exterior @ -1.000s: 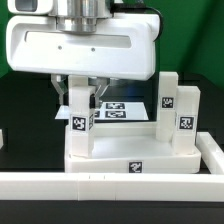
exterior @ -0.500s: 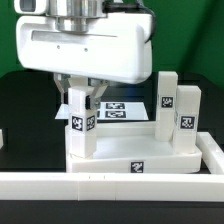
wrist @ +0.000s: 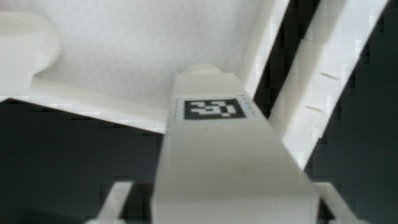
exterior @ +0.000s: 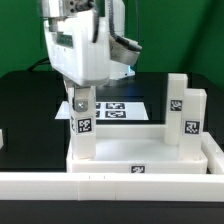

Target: Assemble desk

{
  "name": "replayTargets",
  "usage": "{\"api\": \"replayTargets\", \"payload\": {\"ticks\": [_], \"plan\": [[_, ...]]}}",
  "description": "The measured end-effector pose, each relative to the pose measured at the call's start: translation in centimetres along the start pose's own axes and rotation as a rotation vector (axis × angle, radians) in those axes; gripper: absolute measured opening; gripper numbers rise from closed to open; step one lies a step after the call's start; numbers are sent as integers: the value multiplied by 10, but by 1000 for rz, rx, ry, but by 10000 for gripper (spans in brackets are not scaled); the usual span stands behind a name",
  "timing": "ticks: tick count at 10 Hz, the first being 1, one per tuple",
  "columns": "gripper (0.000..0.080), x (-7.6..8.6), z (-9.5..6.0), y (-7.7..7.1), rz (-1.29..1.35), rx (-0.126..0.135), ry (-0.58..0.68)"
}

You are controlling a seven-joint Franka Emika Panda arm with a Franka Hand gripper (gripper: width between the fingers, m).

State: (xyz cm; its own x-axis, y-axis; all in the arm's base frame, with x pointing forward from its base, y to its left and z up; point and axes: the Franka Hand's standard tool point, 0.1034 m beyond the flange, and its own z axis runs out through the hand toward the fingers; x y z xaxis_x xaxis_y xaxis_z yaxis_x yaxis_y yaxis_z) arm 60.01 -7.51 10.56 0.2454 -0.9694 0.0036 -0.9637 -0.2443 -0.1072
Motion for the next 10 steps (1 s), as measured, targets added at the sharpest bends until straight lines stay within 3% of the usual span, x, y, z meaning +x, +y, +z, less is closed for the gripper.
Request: {"api": "replayTargets", "payload": {"ticks": [5, 8, 10], "plan": [[290, 3, 0, 1, 271, -1, -6], [302, 3, 0, 1, 228, -3, -5], [609, 2, 0, 1, 126, -4, -6]]}}
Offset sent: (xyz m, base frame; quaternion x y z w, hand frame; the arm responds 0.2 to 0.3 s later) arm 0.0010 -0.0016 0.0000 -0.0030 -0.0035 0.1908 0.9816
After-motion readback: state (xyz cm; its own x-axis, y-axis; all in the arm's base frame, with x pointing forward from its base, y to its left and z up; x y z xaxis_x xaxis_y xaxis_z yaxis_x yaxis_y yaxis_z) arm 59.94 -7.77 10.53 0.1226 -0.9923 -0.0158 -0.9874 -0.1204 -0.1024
